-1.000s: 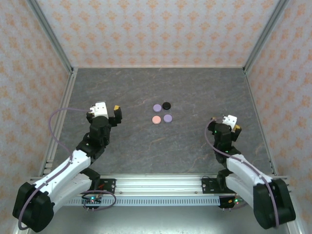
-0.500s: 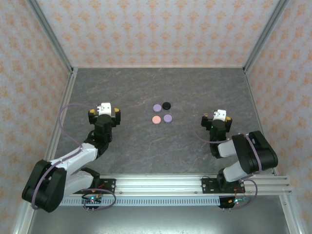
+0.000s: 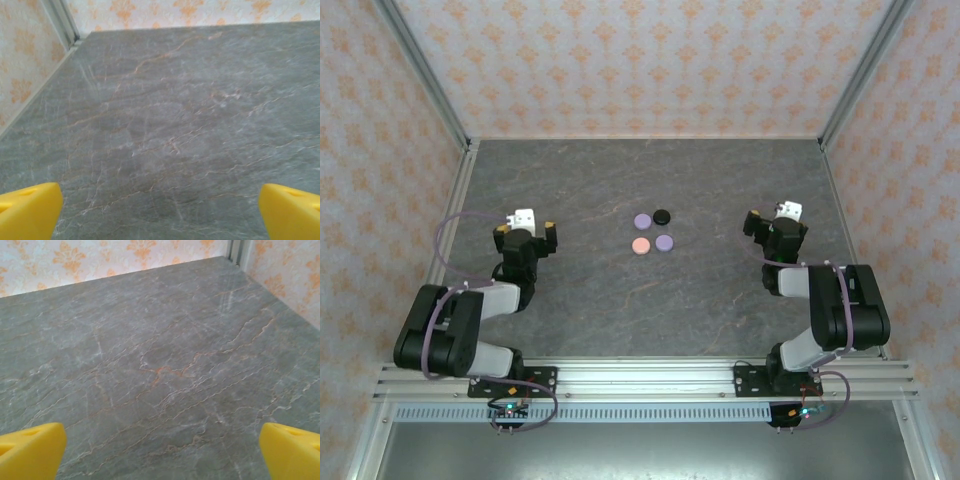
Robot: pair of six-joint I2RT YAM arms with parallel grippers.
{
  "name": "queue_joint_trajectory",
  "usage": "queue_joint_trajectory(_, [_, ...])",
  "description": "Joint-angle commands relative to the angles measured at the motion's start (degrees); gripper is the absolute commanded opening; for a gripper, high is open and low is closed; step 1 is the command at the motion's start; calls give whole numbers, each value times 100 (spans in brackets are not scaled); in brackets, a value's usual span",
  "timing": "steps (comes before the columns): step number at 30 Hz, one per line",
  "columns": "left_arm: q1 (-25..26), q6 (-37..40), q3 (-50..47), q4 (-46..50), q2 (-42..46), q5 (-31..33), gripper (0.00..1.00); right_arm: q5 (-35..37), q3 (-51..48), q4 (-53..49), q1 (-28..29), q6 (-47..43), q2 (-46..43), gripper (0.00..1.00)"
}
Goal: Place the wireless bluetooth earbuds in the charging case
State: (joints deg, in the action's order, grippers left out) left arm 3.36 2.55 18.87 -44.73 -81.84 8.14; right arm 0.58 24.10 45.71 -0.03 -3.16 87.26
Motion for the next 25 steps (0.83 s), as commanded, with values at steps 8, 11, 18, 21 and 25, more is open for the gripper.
queue_joint_trajectory(8, [-170,-247,521,180,-372,-432,100,-139,-22,-137,21,105,-27,99])
queue_joint_trajectory(11, [-169,-241,521,165,-383,-420,100,-24,-19,-141,104,45,-28,99])
queue_joint_trajectory(18, [-120,-202,536,186,-385,-361,100,163,-4,-148,207,-5,-12,99])
queue_joint_trajectory(21, [-107,-193,540,200,-385,-335,100,120,34,-211,186,8,1,99])
queue_joint_trajectory(25, [-104,-190,539,202,-385,-332,100,118,16,-190,181,8,-8,99])
